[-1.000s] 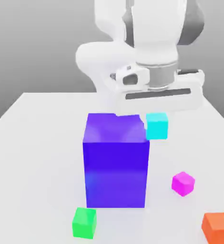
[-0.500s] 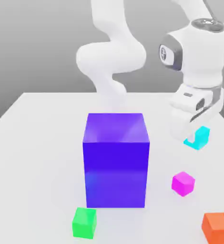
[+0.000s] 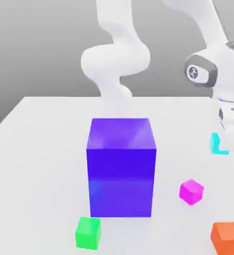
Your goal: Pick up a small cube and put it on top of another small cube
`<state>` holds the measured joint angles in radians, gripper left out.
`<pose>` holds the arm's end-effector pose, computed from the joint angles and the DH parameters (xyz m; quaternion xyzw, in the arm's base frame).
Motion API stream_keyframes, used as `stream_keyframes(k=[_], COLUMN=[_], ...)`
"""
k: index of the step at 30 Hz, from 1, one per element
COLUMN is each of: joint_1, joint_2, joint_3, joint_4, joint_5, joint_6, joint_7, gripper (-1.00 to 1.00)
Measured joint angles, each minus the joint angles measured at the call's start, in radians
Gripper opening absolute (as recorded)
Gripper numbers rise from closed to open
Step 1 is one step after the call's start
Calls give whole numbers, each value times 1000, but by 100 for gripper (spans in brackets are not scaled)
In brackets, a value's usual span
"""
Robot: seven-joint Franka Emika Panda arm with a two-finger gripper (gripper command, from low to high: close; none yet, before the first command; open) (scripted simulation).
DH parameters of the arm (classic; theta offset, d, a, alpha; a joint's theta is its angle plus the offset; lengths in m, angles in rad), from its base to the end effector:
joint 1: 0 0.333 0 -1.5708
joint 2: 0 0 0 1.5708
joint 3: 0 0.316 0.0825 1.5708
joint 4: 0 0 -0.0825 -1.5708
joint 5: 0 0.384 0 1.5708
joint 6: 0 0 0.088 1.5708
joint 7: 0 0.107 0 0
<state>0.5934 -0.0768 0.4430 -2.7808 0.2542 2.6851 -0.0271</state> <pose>0.2036 0.3208 0.2300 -0.9139 -0.4039 0.0281 0.0279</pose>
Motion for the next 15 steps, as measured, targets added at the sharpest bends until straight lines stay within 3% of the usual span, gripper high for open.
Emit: stream_keyframes(k=[8,11,15], joint_1=[104,134,167], joint_2=[79,108,180], joint_3=[52,61,-6], joint_4=[-25,-33,-17], joint_5=[-172,-282,-455], joint_6=[113,152,208], joint_7=[-93,-96,-1], gripper=[-100,-100,-100])
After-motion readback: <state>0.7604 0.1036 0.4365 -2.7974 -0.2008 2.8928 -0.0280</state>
